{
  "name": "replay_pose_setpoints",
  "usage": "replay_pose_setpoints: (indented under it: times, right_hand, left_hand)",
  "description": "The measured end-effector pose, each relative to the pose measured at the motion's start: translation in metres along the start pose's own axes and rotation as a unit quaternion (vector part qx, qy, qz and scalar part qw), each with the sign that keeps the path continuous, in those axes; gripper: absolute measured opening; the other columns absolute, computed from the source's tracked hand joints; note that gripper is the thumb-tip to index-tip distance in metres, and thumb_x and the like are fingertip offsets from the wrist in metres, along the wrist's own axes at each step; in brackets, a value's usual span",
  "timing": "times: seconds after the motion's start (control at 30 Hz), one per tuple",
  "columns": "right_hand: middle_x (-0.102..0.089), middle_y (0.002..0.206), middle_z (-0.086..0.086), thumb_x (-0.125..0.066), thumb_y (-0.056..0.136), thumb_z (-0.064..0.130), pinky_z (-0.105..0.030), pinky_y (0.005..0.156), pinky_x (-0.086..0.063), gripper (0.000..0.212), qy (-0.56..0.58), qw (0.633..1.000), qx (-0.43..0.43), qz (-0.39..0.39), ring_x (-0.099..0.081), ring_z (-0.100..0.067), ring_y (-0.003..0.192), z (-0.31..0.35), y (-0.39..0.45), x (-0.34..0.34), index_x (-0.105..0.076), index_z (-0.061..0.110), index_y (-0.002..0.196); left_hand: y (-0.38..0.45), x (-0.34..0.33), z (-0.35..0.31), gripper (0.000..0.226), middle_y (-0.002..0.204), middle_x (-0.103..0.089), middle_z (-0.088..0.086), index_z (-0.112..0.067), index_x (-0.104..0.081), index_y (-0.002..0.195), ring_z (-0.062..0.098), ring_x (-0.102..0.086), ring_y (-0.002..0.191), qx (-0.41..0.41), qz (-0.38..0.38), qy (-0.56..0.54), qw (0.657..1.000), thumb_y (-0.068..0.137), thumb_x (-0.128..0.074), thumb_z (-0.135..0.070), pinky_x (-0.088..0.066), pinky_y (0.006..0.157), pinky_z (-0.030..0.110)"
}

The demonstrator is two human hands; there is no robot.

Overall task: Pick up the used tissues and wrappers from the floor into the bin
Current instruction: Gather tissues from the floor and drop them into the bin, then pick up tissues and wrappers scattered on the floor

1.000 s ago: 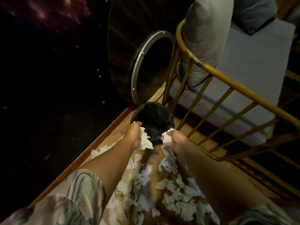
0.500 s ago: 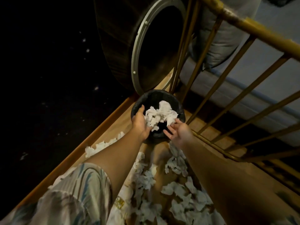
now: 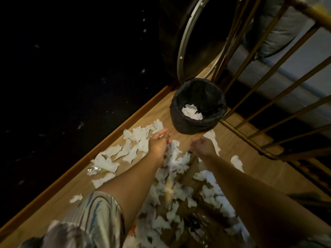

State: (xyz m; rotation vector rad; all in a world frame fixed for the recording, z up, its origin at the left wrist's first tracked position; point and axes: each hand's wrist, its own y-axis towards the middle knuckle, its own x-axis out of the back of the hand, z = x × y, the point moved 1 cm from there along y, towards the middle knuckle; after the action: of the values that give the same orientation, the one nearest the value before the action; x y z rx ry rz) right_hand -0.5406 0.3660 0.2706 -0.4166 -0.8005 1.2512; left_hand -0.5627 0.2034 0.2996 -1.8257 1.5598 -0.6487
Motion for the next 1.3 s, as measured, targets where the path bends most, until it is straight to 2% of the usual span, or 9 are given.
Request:
replay_pose_setpoints:
  times: [0.07,0.17,0.27,0.37,0.53,0.67,0.77,0.93,1.3]
  right_hand:
    - [-0.062,0.096,-0.01,-0.055,0.092,0.017,-0.034,0.087,-0.047,0.006,-0.106,0.993,0.058,0.008,-0.057,-0.022,0.091,0.0,-0.032,-0.019,-0.059,0.013,0.094]
    - [-0.057,0.088,-0.005,-0.051,0.096,0.017,-0.03,0.078,-0.041,0.009,-0.146,0.983,0.108,0.026,-0.051,-0.02,0.085,-0.003,-0.079,-0.048,-0.058,0.014,0.091]
    - [-0.06,0.087,-0.005,-0.054,0.097,0.024,-0.031,0.077,-0.043,0.017,-0.146,0.982,0.117,0.043,-0.055,-0.022,0.086,-0.021,-0.117,-0.077,-0.063,0.009,0.099]
    - [-0.062,0.093,-0.004,-0.053,0.097,0.028,-0.023,0.068,-0.04,0.025,-0.196,0.968,0.145,0.055,-0.056,-0.019,0.086,-0.046,-0.148,-0.103,-0.065,0.007,0.105]
    - [-0.066,0.109,-0.011,-0.053,0.096,0.038,-0.029,0.076,-0.043,0.024,-0.256,0.947,0.177,0.084,-0.061,-0.027,0.099,-0.092,-0.156,-0.158,-0.061,0.016,0.099]
    - [-0.065,0.119,-0.012,-0.053,0.097,0.036,-0.032,0.089,-0.044,0.036,-0.302,0.921,0.217,0.113,-0.058,-0.028,0.11,-0.135,-0.135,-0.21,-0.061,0.01,0.12]
    - [-0.063,0.122,-0.012,-0.055,0.095,0.033,-0.036,0.096,-0.045,0.033,-0.344,0.893,0.253,0.138,-0.056,-0.03,0.115,-0.172,-0.11,-0.253,-0.06,0.012,0.121]
    - [-0.061,0.126,-0.012,-0.055,0.093,0.032,-0.043,0.099,-0.044,0.037,-0.411,0.84,0.313,0.168,-0.054,-0.033,0.119,-0.226,-0.068,-0.318,-0.057,0.015,0.126]
    - [-0.056,0.131,-0.011,-0.056,0.093,0.03,-0.041,0.1,-0.043,0.038,-0.485,0.757,0.399,0.18,-0.052,-0.029,0.12,-0.295,-0.026,-0.355,-0.054,0.018,0.129]
  left_hand:
    - [-0.015,0.031,0.013,0.026,0.102,-0.068,-0.002,-0.018,-0.065,0.122,0.016,-0.064,0.096,-0.018,-0.011,0.034,0.999,0.097,-0.056,-0.017,-0.047,0.07,0.023]
    - [-0.037,0.078,0.032,0.022,0.103,-0.068,0.004,-0.013,-0.065,0.116,0.017,-0.063,0.091,-0.061,-0.025,0.084,0.994,0.095,-0.059,-0.01,-0.053,0.067,0.018]
    - [-0.054,0.129,0.061,0.026,0.121,-0.065,0.015,0.0,-0.065,0.116,0.026,-0.062,0.11,-0.126,-0.049,0.137,0.981,0.091,-0.062,-0.002,-0.052,0.096,0.03]
    - [-0.07,0.175,0.094,0.03,0.119,-0.065,0.015,0.002,-0.064,0.117,0.023,-0.061,0.106,-0.137,-0.071,0.174,0.973,0.088,-0.066,-0.003,-0.049,0.098,0.033]
    - [-0.069,0.239,0.151,0.035,0.109,-0.06,0.003,-0.002,-0.063,0.116,0.014,-0.055,0.101,-0.138,-0.102,0.18,0.969,0.083,-0.074,-0.006,-0.049,0.095,0.031]
    - [-0.037,0.281,0.215,0.033,0.117,-0.064,0.007,-0.005,-0.064,0.117,0.014,-0.055,0.1,-0.148,-0.135,0.196,0.96,0.085,-0.071,-0.007,-0.047,0.092,0.028]
    - [-0.004,0.307,0.261,0.027,0.117,-0.065,0.007,-0.007,-0.065,0.116,0.014,-0.056,0.099,-0.135,-0.167,0.186,0.959,0.089,-0.065,-0.006,-0.045,0.085,0.023]
    - [0.049,0.336,0.334,0.023,0.119,-0.067,0.009,-0.008,-0.067,0.111,0.023,-0.062,0.107,-0.143,-0.214,0.186,0.948,0.092,-0.055,-0.005,-0.05,0.094,0.031]
    - [0.074,0.36,0.407,0.024,0.114,-0.066,0.002,-0.017,-0.067,0.114,0.018,-0.063,0.1,-0.252,-0.091,0.381,0.885,0.091,-0.063,-0.013,-0.053,0.09,0.032]
